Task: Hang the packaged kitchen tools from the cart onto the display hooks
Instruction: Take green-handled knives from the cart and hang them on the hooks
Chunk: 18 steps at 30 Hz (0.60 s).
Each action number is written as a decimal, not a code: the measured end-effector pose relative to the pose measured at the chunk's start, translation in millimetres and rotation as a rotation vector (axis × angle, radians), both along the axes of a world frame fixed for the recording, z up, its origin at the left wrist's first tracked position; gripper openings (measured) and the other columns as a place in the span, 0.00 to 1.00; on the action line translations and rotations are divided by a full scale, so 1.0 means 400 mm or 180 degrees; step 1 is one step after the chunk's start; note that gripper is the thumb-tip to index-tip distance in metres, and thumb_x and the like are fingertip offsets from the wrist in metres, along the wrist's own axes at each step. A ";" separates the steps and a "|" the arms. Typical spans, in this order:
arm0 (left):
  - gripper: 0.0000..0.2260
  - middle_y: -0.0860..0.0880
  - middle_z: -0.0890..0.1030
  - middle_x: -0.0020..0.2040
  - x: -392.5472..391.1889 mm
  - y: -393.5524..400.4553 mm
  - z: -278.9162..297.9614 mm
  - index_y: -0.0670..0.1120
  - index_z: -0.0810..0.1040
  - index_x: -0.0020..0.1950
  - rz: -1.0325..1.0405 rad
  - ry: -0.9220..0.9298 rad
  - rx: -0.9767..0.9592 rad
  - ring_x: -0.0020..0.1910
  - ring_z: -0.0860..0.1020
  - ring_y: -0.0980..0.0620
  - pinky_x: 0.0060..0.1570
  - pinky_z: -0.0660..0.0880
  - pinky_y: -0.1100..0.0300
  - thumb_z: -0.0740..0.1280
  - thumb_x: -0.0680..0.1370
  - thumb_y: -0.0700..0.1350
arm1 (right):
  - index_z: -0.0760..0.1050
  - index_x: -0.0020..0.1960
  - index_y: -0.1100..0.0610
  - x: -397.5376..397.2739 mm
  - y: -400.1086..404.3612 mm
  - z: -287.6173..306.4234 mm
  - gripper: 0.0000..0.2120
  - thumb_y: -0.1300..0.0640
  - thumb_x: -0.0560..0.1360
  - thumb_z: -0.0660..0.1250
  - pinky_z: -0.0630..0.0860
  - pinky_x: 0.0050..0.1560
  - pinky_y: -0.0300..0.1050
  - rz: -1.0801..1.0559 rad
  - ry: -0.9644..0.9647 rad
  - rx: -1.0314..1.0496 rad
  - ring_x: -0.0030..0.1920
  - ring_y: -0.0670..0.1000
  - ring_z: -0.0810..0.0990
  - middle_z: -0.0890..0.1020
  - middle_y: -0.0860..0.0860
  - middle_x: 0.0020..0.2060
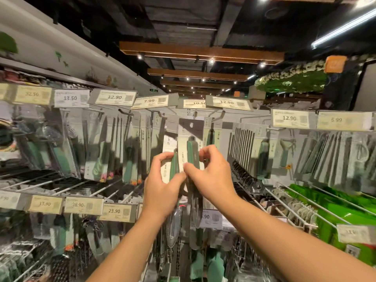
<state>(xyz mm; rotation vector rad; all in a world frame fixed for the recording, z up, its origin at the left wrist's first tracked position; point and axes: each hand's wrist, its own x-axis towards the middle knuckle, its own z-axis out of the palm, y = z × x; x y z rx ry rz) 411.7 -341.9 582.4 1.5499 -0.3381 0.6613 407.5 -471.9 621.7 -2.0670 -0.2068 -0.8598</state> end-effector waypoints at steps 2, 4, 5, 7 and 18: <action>0.15 0.64 0.80 0.59 -0.006 0.005 0.006 0.60 0.76 0.59 -0.0025 0.0028 -0.0097 0.59 0.77 0.67 0.58 0.72 0.61 0.69 0.74 0.50 | 0.70 0.53 0.48 -0.013 -0.017 -0.003 0.16 0.52 0.71 0.74 0.68 0.48 0.32 -0.0075 -0.0100 -0.0089 0.51 0.39 0.73 0.75 0.43 0.50; 0.13 0.64 0.80 0.59 -0.009 0.012 0.010 0.59 0.77 0.60 0.0002 0.0046 -0.0123 0.58 0.76 0.69 0.57 0.71 0.60 0.70 0.79 0.45 | 0.70 0.57 0.47 -0.023 -0.030 -0.005 0.18 0.53 0.72 0.73 0.67 0.49 0.28 -0.0118 -0.0252 -0.0188 0.52 0.34 0.71 0.72 0.41 0.52; 0.13 0.64 0.79 0.59 -0.010 0.015 0.011 0.59 0.77 0.60 0.0027 0.0063 -0.0095 0.58 0.75 0.70 0.57 0.70 0.59 0.70 0.80 0.42 | 0.70 0.59 0.48 -0.026 -0.034 -0.005 0.19 0.54 0.72 0.73 0.67 0.49 0.28 -0.0124 -0.0334 -0.0195 0.53 0.33 0.70 0.71 0.41 0.53; 0.14 0.65 0.78 0.59 -0.008 0.019 0.010 0.58 0.76 0.61 0.0047 0.0108 -0.0080 0.60 0.74 0.70 0.59 0.70 0.58 0.70 0.81 0.41 | 0.70 0.63 0.49 -0.030 -0.042 -0.004 0.21 0.56 0.73 0.72 0.66 0.51 0.24 -0.0134 -0.0477 -0.0157 0.55 0.32 0.70 0.70 0.41 0.54; 0.15 0.67 0.77 0.58 -0.008 0.024 0.010 0.60 0.74 0.59 0.0070 0.0001 0.0006 0.54 0.71 0.80 0.52 0.65 0.74 0.68 0.82 0.40 | 0.71 0.74 0.51 0.000 -0.032 0.049 0.27 0.53 0.76 0.74 0.60 0.50 0.16 -0.0161 -0.0690 -0.0098 0.54 0.29 0.68 0.70 0.47 0.57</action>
